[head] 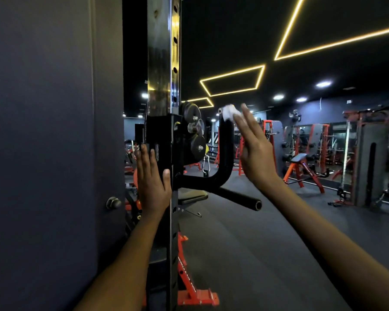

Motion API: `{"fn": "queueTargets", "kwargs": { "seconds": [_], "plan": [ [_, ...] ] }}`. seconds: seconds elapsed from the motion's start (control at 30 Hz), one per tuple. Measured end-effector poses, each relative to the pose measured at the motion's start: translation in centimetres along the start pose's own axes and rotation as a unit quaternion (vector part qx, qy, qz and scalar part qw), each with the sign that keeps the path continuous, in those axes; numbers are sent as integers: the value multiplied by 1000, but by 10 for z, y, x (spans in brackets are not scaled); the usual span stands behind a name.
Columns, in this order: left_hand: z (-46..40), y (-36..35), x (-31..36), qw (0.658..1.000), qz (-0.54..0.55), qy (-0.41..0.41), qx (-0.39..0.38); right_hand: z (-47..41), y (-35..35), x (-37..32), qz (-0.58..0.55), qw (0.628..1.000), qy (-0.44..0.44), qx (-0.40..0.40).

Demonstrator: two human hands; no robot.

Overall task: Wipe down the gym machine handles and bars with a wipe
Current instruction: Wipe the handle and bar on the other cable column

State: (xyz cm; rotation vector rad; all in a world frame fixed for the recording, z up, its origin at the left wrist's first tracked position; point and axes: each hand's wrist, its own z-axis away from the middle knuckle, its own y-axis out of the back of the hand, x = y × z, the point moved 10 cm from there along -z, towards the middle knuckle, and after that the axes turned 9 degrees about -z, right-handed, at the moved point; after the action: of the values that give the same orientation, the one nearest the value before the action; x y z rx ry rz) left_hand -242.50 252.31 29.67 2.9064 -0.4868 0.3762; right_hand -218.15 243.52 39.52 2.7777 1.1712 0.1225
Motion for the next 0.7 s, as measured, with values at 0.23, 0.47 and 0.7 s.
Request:
{"fn": "queueTargets", "kwargs": {
  "seconds": [0.23,0.47,0.7],
  "plan": [
    [1,-4,-2,1000,1,-1,-9,73,-59,1,14,993,1,-118],
    [1,-6,-3,1000,3,-7,-13,26,-24,-30,33,995,82,-53],
    [1,-10,-5,996,-73,11,-41,18,-58,-9,160,971,104,-145]
  ]
}}
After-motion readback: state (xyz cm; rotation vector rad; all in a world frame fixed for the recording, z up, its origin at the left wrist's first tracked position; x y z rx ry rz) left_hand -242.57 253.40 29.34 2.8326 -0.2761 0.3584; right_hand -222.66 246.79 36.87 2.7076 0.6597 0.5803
